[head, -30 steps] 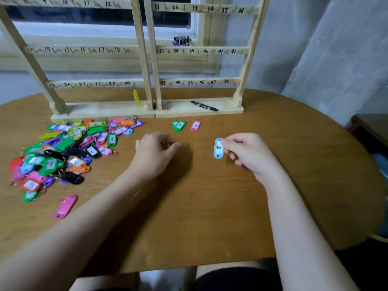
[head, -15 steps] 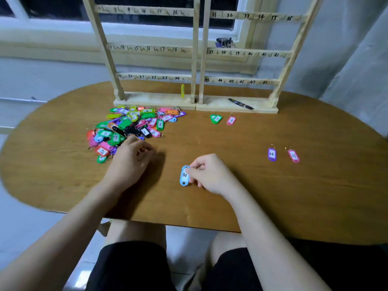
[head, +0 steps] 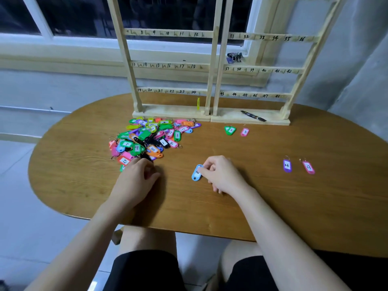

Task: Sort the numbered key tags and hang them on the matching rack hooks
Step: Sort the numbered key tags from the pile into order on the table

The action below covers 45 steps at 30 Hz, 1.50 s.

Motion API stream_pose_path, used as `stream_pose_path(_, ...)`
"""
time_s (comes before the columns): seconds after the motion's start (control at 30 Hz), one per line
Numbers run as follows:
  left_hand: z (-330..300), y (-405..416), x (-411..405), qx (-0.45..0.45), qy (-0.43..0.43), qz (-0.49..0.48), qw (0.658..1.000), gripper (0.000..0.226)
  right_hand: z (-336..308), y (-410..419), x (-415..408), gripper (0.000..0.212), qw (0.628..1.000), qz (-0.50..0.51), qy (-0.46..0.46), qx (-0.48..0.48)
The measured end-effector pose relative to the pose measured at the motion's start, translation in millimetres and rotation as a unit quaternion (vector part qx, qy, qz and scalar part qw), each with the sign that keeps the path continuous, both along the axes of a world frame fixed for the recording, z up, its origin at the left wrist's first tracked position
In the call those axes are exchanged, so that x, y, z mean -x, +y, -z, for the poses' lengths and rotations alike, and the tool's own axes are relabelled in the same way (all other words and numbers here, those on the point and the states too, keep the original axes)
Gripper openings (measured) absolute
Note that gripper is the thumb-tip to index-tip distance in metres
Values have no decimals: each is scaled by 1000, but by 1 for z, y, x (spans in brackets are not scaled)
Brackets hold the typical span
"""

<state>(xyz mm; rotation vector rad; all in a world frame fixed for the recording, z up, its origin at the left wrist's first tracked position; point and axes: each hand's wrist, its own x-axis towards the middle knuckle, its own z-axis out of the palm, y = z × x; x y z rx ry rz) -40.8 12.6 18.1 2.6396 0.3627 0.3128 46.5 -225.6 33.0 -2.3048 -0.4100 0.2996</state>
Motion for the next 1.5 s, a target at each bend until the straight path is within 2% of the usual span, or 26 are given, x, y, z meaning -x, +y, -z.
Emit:
stream_pose_path(0.17, -2, 3, 7, 32, -38, -27, 998, 24, -7, 4, -11, 16, 997, -42, 35, 48)
stream_pose_path(0.33, -5, 5, 16, 32, -9, -60, 998, 25, -15, 5, -21, 20, 990, -95, 82, 64)
stream_pose_path(0.5, -8, 3, 22, 111, -13, -46, 993, 20, -11, 5, -24, 28, 989, -100, 92, 55)
stream_pose_path(0.57, -13, -1, 24, 183, -26, -20, 983, 21, -8, 1, -22, 28, 991, -87, 103, 13)
stream_pose_path(0.67, -27, -12, 27, 390, -55, 40, 918, 29, -3, -6, -18, 27, 991, -55, 103, -69)
stream_pose_path(0.73, -34, -21, 26, 443, -50, 61, 893, 29, -2, -11, -14, 26, 992, -38, 69, -100)
stream_pose_path(0.97, -25, -39, 14, 496, 6, 106, 862, 18, -12, -19, 7, 27, 989, -38, 11, -144)
stream_pose_path(1.07, -18, -42, 8, 455, 1, 145, 879, 9, -12, -18, 11, 25, 988, -46, 5, -148)
stream_pose_path(1.23, -15, -43, 0, 425, -8, 153, 892, 19, -1, -6, 13, 13, 986, -68, 7, -152)
stream_pose_path(1.3, -14, -41, -3, 424, -6, 144, 894, 17, 3, 2, 12, 4, 987, -100, -24, -120)
stream_pose_path(1.4, -12, -33, -5, 421, -6, 127, 898, 16, 5, 15, 9, 26, 981, -146, -114, -54)
stream_pose_path(1.5, -12, -25, -6, 442, -9, 98, 891, 19, 0, 25, 6, 23, 972, -162, -170, -17)
